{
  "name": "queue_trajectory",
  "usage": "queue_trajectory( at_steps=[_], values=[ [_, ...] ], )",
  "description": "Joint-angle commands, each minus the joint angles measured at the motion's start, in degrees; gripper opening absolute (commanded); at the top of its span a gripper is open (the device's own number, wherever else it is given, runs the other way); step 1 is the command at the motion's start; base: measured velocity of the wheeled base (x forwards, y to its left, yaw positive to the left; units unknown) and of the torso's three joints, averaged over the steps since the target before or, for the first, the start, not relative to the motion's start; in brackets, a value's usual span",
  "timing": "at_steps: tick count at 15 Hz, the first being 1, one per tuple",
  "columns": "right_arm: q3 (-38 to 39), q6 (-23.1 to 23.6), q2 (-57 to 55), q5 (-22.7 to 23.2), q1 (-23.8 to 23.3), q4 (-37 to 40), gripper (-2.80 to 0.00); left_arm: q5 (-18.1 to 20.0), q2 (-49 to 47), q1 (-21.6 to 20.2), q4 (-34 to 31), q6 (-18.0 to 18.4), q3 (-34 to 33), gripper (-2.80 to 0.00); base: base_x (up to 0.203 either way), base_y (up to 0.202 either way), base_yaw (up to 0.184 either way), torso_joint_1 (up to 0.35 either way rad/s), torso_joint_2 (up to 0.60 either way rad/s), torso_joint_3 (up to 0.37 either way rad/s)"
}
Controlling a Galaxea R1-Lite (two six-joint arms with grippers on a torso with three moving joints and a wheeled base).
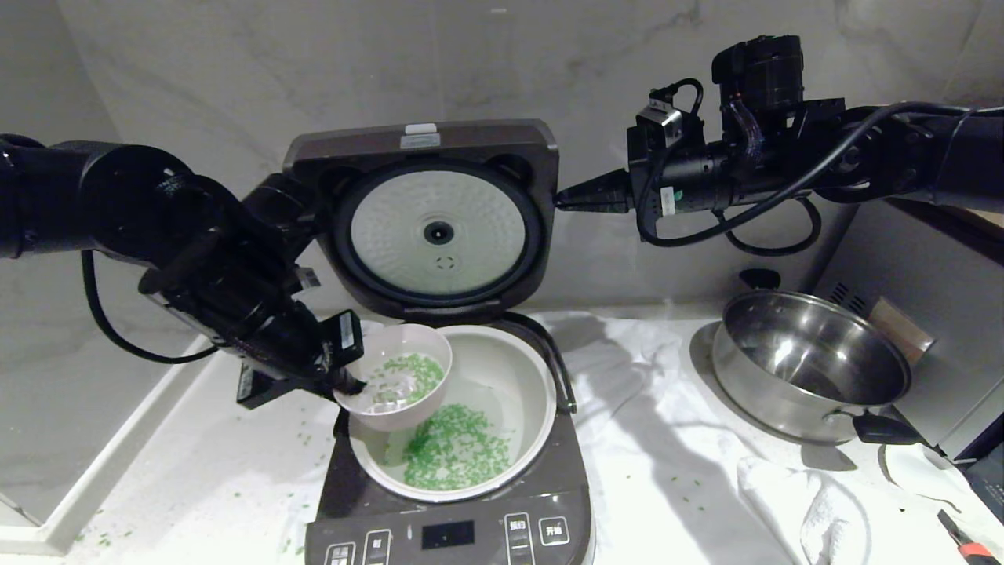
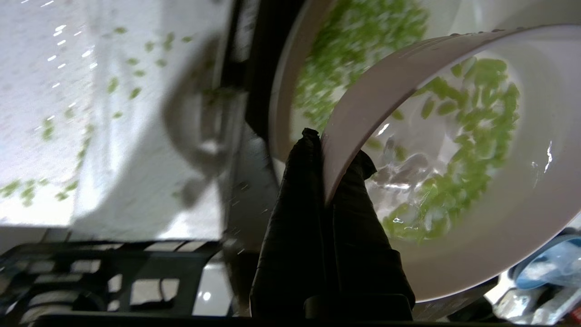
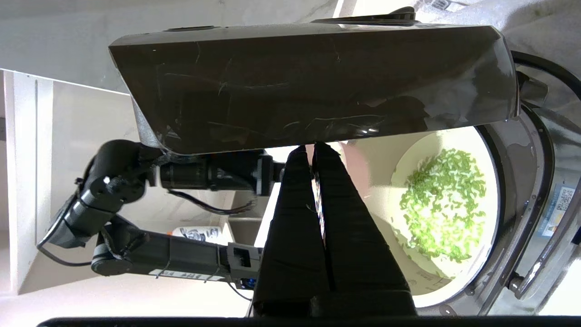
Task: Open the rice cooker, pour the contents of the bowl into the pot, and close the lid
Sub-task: Pour the water from the bowl into the rice cooker
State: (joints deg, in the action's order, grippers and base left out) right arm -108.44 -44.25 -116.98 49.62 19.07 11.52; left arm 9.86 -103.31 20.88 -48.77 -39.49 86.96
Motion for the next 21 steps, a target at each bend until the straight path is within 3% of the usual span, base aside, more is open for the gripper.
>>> queue_trajectory(
  at_steps=[1, 4, 7, 10, 15, 18, 21],
  values=[
    [-0.02, -0.4, 0.0, 0.31, 0.09, 0.08, -2.8, -0.23, -1.96, 2.26, 1.31, -0.88, -0.44, -2.8, 0.0, 0.0, 0.0, 0.0, 0.0, 0.0],
    [-0.11, -1.37, -0.18, 0.31, 0.01, -0.09, -2.8, -3.21, -3.49, 4.75, 1.65, -1.58, -1.51, -2.8, 0.0, 0.0, 0.0, 0.0, 0.0, 0.0],
    [-0.11, -1.37, -0.27, 0.31, 0.01, -0.09, -2.8, -4.73, -4.55, 6.33, 8.7, -2.5, -3.63, -2.8, 0.0, 0.0, 0.0, 0.0, 0.0, 0.0],
    [-0.29, -1.54, -0.35, 0.39, 0.01, -0.09, -2.8, -11.24, -5.92, 9.03, 15.68, -4.0, -6.16, -2.8, 0.0, 0.0, 0.0, 0.0, 0.0, 0.0],
    [-0.29, -1.63, -0.79, 0.39, -0.08, -0.09, -2.8, -13.15, -8.16, 10.45, 18.93, -5.97, -6.09, -2.8, 0.0, 0.0, 0.0, 0.0, 0.0, 0.0],
    [-0.46, -2.77, -0.7, 0.48, -0.08, -0.18, -2.8, -19.29, -8.85, 12.08, 20.39, -8.24, -7.11, -2.8, 0.0, 0.0, 0.0, 0.0, 0.0, 0.0],
    [-0.46, -3.08, -0.7, 0.48, -0.17, -0.27, -2.8, -19.66, -6.54, 12.09, 30.58, -8.44, -12.72, -2.8, 0.0, 0.0, 0.0, 0.0, 0.0, 0.0]
  ],
)
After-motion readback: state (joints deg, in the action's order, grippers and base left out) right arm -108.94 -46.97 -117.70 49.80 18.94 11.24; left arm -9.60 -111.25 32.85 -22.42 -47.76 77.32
